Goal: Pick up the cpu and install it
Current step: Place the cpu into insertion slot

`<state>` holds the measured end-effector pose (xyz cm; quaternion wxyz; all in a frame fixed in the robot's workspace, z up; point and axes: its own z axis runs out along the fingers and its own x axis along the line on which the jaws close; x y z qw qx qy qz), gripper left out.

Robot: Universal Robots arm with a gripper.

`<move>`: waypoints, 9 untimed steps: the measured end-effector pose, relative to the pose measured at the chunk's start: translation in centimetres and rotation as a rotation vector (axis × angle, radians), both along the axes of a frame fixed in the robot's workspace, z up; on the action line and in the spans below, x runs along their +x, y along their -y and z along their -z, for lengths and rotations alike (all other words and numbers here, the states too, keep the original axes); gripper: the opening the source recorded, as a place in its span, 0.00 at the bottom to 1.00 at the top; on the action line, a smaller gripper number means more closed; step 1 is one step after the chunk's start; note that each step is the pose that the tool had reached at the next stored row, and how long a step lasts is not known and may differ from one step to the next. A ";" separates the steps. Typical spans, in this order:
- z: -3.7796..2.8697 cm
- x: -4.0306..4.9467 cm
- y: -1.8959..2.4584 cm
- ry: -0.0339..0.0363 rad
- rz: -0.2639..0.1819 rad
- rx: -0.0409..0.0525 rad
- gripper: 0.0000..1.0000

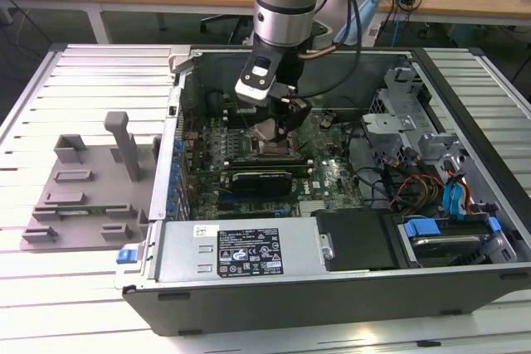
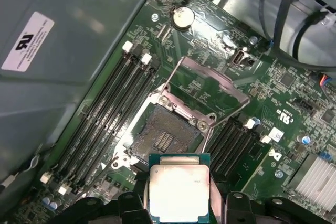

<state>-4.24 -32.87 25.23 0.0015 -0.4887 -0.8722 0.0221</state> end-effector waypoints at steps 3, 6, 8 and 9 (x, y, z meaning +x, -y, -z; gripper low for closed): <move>0.00 0.00 0.00 0.0000 0.029 -0.0002 0.55; 0.00 0.00 0.00 -0.0001 0.069 -0.0009 0.55; 0.00 0.00 0.00 0.0000 0.095 -0.0014 0.55; 0.00 0.00 0.00 0.0000 0.110 -0.0016 0.55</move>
